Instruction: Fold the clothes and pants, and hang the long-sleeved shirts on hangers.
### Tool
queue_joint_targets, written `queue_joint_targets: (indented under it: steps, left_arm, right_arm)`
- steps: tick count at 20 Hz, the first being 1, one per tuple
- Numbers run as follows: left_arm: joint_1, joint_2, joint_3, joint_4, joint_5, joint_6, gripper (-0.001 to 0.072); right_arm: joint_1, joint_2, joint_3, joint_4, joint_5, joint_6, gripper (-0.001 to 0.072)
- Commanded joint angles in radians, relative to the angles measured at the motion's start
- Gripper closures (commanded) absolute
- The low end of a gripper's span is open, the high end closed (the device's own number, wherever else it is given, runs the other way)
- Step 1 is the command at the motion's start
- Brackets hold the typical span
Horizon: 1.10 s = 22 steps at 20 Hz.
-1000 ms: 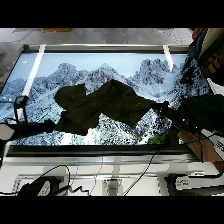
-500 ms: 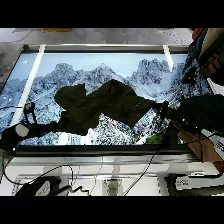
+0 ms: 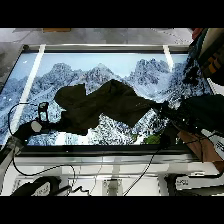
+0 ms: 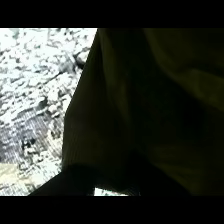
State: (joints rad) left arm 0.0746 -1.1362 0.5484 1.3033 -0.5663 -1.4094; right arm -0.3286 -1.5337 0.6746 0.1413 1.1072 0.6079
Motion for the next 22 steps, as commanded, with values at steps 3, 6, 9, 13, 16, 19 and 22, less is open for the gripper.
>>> queue_joint_targets:
  steps: [3,6,9,13,16,19,22]
  left_arm:
    - [-0.017,-0.031,0.027,0.001,0.038,-0.034,0.0689]
    - [-0.006,0.013,0.194,0.046,0.023,-0.034,0.0689]
    - [0.043,0.053,0.442,0.160,0.023,-0.035,0.0690]
    - [0.200,0.058,0.738,0.225,0.033,-0.047,0.0691]
    - [0.312,0.058,0.839,0.225,0.073,-0.087,0.0691]
    - [0.356,0.057,0.843,0.227,0.095,-0.087,0.0690]
    - [0.372,0.058,0.844,0.259,0.104,-0.087,0.0690]
  right_arm:
    - [0.000,0.000,0.011,0.000,0.037,0.001,0.0680]
    - [0.000,0.014,0.104,-0.028,0.063,0.019,0.0682]
    - [0.000,0.065,0.294,-0.230,-0.008,0.166,0.0683]
    - [0.000,0.116,0.615,-0.762,-0.146,0.536,0.0683]
    - [0.002,0.118,0.850,-0.962,-0.183,0.703,0.0683]
    - [0.009,0.118,1.006,-1.011,-0.187,0.719,0.0683]
    - [0.010,0.119,1.078,-1.096,-0.184,0.721,0.0683]
